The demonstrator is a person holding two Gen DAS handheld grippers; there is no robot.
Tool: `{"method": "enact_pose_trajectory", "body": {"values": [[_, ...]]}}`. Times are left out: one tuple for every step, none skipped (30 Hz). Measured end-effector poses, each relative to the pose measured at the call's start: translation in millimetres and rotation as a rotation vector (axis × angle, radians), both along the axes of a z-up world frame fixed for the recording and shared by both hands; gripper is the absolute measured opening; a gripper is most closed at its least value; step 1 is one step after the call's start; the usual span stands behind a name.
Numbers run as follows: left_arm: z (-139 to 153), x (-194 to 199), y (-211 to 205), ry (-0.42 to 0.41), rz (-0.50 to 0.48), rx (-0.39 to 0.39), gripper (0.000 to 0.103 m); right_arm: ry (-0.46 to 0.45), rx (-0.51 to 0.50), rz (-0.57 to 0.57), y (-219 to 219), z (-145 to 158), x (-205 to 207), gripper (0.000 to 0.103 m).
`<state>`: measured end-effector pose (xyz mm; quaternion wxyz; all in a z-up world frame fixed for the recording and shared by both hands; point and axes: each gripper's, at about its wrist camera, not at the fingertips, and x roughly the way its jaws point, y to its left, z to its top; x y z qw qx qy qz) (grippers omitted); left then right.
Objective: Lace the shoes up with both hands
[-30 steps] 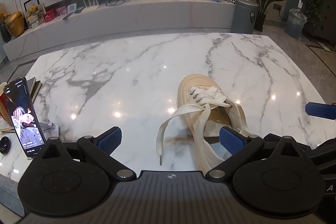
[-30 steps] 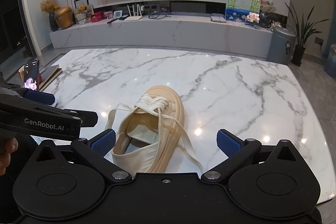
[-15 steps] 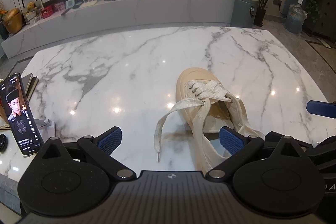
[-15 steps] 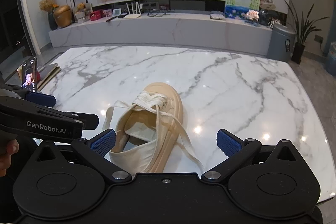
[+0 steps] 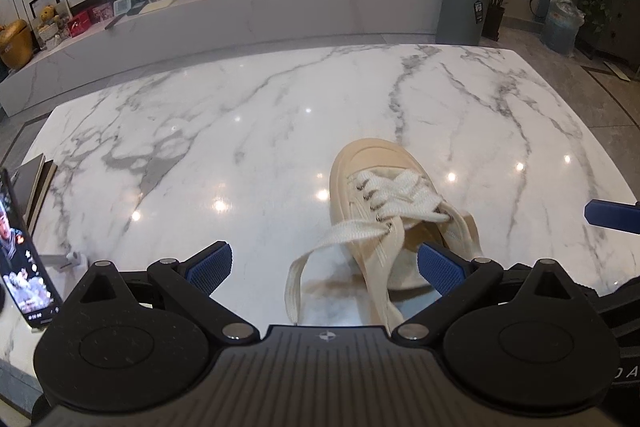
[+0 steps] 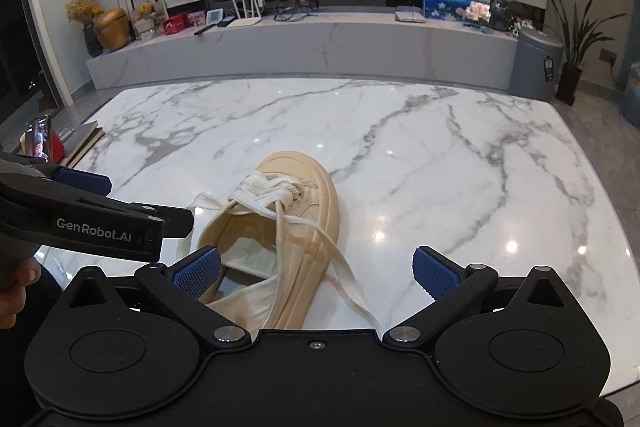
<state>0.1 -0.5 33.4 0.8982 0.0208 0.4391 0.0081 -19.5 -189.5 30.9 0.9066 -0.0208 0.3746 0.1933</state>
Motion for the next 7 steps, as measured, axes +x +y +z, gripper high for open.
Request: {"method": "enact_pose_trajectory", "body": {"values": [[-1,3,1,0.000,0.003,0.000,0.101,0.001,-0.002,0.000,0,-1,3,0.102],[-1,6,1,0.000,0.006,-0.001,0.101,0.003,-0.002,0.000,0,-2,5,0.102],[-2,9,2,0.001,0.007,0.000,0.101,0.005,-0.001,0.001,1,-3,8,0.102],[-3,12,2,0.004,0.008,0.001,0.101,0.007,0.001,0.003,1,-3,11,0.102],[-4,15,2,0.006,0.008,0.003,0.101,0.008,0.003,0.005,1,-4,14,0.102],[-5,18,2,0.008,0.009,0.005,0.101,0.010,0.004,0.007,1,-4,16,0.102],[-5,19,3,0.009,0.010,0.007,0.101,0.010,0.004,0.009,2,-5,19,0.102]]}}
